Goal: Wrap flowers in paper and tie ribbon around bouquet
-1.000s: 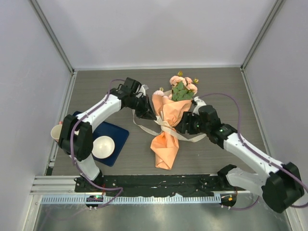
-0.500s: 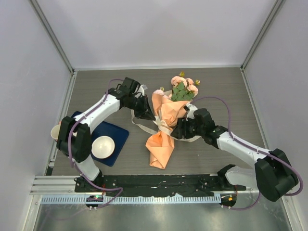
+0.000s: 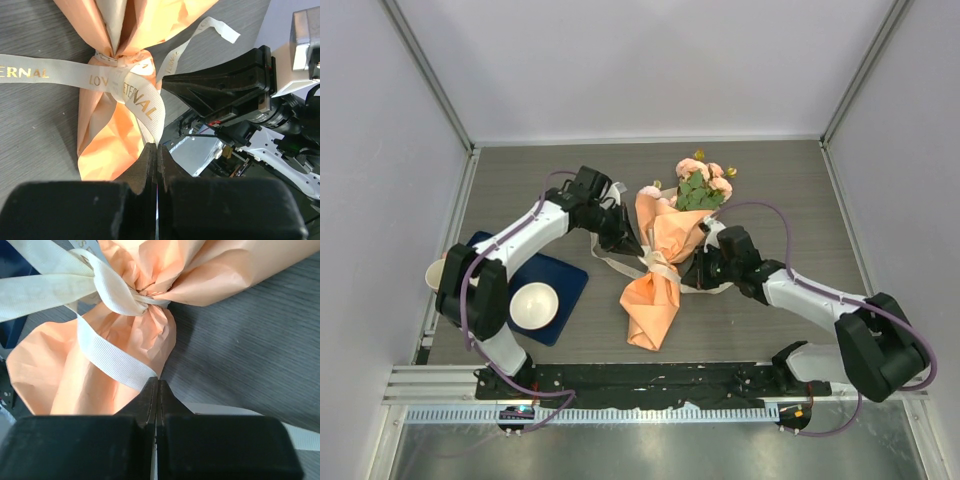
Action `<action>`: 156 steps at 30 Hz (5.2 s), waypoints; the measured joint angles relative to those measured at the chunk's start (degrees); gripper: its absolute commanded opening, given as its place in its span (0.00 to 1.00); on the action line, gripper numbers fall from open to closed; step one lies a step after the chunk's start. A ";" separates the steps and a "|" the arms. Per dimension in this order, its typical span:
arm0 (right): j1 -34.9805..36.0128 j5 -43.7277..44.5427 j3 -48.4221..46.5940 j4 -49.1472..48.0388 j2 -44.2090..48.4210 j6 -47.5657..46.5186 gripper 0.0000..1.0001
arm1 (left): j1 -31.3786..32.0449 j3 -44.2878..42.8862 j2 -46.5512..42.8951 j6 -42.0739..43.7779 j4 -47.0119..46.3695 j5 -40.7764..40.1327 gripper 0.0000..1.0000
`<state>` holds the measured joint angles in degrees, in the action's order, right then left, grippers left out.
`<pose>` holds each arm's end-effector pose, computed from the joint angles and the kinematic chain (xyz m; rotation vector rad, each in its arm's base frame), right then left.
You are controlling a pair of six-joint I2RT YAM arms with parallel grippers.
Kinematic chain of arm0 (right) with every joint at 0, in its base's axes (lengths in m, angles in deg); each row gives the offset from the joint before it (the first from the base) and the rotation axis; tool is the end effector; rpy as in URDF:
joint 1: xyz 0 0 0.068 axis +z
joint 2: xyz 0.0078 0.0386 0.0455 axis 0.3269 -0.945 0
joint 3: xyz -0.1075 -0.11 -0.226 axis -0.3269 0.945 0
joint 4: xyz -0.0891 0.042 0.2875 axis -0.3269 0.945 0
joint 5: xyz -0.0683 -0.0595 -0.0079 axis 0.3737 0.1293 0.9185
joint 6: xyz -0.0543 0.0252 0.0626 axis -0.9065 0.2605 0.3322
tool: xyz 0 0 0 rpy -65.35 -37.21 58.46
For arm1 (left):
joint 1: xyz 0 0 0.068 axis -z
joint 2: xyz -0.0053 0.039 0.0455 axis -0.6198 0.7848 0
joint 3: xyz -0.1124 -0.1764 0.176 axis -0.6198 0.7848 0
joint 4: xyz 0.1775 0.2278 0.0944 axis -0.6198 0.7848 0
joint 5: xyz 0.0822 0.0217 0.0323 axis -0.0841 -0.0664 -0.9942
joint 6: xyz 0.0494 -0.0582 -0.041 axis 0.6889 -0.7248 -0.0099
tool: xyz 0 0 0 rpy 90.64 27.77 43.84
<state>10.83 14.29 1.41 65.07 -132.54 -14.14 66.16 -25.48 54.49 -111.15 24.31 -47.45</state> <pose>0.2572 0.1762 0.1202 -0.3219 2.3905 0.8247 0.3392 -0.2318 0.2067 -0.1094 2.8364 -1.2238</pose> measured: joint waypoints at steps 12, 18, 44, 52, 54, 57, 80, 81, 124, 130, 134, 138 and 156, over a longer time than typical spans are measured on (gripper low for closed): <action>1.40 -2.10 -1.49 -3.91 6.21 12.57 0.00 | 2.01 -0.76 -1.86 0.00 1.09 -3.67 0.00; 3.43 -0.68 -3.02 -3.58 3.48 17.05 0.00 | 2.01 -0.66 -4.44 1.90 4.39 -10.73 0.00; 6.10 5.01 -7.41 2.43 -1.70 22.29 0.00 | 5.79 9.57 5.09 -0.79 1.84 -26.93 0.00; 5.86 10.60 -7.23 10.16 7.26 21.53 0.00 | 15.15 10.27 8.59 -8.15 -8.22 -21.90 0.00; 5.68 11.19 -6.95 11.10 8.74 21.03 0.00 | 15.54 10.23 8.52 -8.87 -8.85 -21.73 0.00; 5.60 11.43 -6.38 12.52 9.16 20.81 0.00 | 15.17 10.03 8.11 -9.03 -8.11 -23.19 0.06; 5.49 8.74 -8.74 18.43 5.20 14.75 0.00 | 13.66 -8.09 0.15 9.01 3.10 -30.10 0.29; 5.49 8.70 -8.74 18.40 5.22 14.75 0.00 | 13.70 -7.80 0.63 10.40 0.63 -29.22 0.29; 4.35 6.60 -8.70 16.87 5.42 15.02 0.00 | 14.08 -2.12 9.94 24.63 -15.52 -7.50 0.01; 4.35 6.64 -8.70 15.23 3.69 17.07 0.00 | 14.08 -0.92 9.77 21.92 -17.81 -6.47 0.00; 4.35 7.56 -8.07 12.33 2.45 20.09 0.00 | 14.05 0.96 8.94 19.43 -19.65 -6.34 0.00; 4.35 10.27 -6.23 10.03 2.08 24.30 0.00 | 13.84 2.86 7.30 16.87 -21.07 -6.49 0.00; 4.35 16.02 1.86 -2.10 3.69 42.64 0.00 | 13.60 10.19 4.35 7.72 -28.79 -5.35 0.00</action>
<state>15.18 30.31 3.27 62.97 -128.84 28.50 79.75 -15.30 58.84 -103.44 -4.48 -52.80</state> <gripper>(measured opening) 0.025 0.012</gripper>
